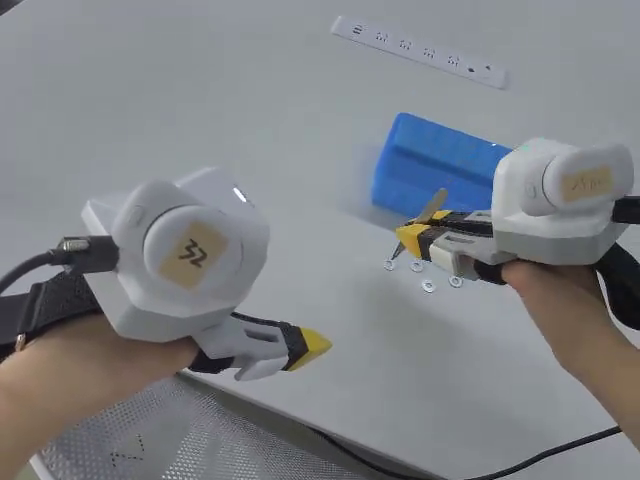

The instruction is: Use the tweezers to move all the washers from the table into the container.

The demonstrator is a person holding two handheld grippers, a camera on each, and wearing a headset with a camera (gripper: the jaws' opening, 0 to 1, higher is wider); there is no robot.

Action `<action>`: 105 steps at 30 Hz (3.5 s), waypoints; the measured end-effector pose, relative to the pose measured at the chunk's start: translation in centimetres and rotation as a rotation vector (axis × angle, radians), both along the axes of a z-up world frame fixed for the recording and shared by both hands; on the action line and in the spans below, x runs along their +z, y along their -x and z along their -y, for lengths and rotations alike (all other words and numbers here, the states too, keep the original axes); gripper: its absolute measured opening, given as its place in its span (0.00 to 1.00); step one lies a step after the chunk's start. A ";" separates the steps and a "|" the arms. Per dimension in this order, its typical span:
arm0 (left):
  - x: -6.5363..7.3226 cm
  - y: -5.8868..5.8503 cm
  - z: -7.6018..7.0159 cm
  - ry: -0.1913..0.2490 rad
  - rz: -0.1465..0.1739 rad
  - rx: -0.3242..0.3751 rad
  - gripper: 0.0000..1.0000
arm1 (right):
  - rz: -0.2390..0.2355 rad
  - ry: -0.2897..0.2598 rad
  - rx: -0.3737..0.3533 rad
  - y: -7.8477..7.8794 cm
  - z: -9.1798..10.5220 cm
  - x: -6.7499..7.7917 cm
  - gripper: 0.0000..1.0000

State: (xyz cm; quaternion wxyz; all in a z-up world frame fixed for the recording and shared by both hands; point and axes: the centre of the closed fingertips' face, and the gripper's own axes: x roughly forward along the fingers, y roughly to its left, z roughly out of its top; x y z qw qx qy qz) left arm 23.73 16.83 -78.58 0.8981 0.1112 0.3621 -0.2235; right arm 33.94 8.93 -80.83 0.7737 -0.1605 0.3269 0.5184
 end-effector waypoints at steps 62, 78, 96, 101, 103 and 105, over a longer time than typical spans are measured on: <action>-0.5 0.4 0.1 -0.027 -0.020 -0.021 0.96 | 0.074 0.064 0.044 0.5 -0.4 -0.9 0.02; -0.4 0.5 0.6 -0.008 -0.026 -0.030 0.98 | 0.087 -0.010 0.032 0.2 -0.7 2.9 0.02; -0.4 0.4 0.2 -0.006 -0.027 -0.020 0.99 | 0.149 -0.057 0.014 -2.2 -0.8 6.3 0.02; -0.4 0.4 0.1 -0.007 -0.030 -0.014 0.99 | 0.172 -0.058 -0.005 -3.4 -0.4 6.8 0.02; -0.5 0.4 0.0 -0.006 -0.031 -0.011 0.99 | 0.176 -0.060 -0.010 -3.6 -0.3 7.0 0.02; -0.4 0.4 0.0 -0.007 -0.031 -0.011 0.99 | 0.182 -0.062 -0.017 -4.1 -0.2 7.1 0.02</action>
